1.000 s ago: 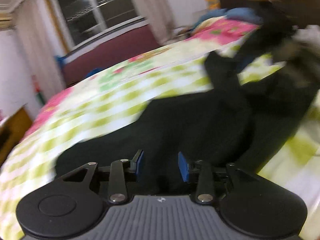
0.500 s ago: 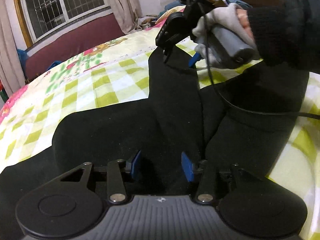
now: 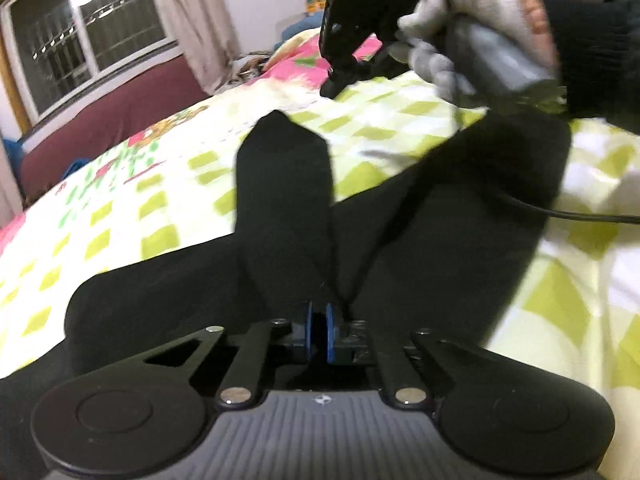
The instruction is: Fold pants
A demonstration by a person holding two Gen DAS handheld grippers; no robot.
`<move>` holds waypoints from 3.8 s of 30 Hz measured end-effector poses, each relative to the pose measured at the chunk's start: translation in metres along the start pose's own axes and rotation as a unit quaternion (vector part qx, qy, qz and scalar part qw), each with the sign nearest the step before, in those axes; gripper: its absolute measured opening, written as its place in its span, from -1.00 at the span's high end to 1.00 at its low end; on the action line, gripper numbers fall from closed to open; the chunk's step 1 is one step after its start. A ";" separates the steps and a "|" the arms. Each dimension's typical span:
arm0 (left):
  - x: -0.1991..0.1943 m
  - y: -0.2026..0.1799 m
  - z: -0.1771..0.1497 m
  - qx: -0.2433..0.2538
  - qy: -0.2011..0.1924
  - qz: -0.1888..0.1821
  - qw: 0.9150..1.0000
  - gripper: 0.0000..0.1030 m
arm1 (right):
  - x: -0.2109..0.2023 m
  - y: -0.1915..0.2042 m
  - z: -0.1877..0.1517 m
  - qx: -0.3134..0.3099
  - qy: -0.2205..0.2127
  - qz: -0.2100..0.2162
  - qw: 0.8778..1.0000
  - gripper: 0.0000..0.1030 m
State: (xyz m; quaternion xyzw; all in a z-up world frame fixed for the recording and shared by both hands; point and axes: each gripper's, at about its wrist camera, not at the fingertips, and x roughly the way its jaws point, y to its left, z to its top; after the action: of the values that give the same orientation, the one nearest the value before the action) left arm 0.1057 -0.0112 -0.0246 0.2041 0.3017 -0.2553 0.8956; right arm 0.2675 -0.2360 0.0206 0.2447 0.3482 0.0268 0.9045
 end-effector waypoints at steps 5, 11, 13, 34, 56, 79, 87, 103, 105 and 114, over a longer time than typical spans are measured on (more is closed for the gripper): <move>-0.010 -0.029 -0.006 0.054 -0.003 0.032 0.998 0.22 | 0.007 0.008 -0.028 -0.028 0.068 0.017 0.997 0.41; -0.027 -0.012 -0.011 0.006 -0.008 0.034 0.999 0.09 | 0.045 0.051 -0.033 -0.082 0.091 0.000 0.992 -0.12; -0.029 -0.007 -0.014 -0.002 -0.015 0.051 0.999 -0.06 | 0.059 0.053 -0.032 -0.084 0.090 -0.023 0.992 -0.18; -0.005 -0.016 -0.012 0.030 0.017 0.061 0.998 0.06 | -0.020 -0.025 -0.021 0.035 0.036 0.094 0.994 0.80; 0.008 0.003 -0.001 0.004 0.021 0.050 0.999 0.01 | 0.055 -0.054 0.014 0.190 -0.034 0.130 0.973 0.90; -0.012 -0.065 -0.005 0.132 0.030 0.046 0.990 0.01 | -0.117 -0.201 -0.108 0.264 -0.088 0.063 0.958 0.24; -0.016 -0.070 -0.010 0.134 0.031 0.048 0.989 0.01 | -0.110 -0.220 -0.095 0.315 -0.089 0.103 0.939 0.24; -0.020 -0.071 -0.009 0.148 0.032 0.046 0.987 0.00 | -0.180 -0.223 -0.114 0.267 -0.143 0.017 0.953 0.09; -0.019 -0.072 -0.009 0.154 0.033 0.047 0.986 0.00 | -0.170 -0.230 -0.125 0.296 -0.132 0.019 0.946 0.09; -0.016 -0.076 -0.010 0.161 0.033 0.052 0.985 0.00 | -0.154 -0.240 -0.110 0.280 -0.133 -0.043 0.950 0.12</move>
State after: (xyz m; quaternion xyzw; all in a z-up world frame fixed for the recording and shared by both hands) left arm 0.0465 -0.0605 -0.0377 0.3698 0.2751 -0.2467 0.8525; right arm 0.0508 -0.4339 -0.0657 0.4741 0.2279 -0.1433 0.8383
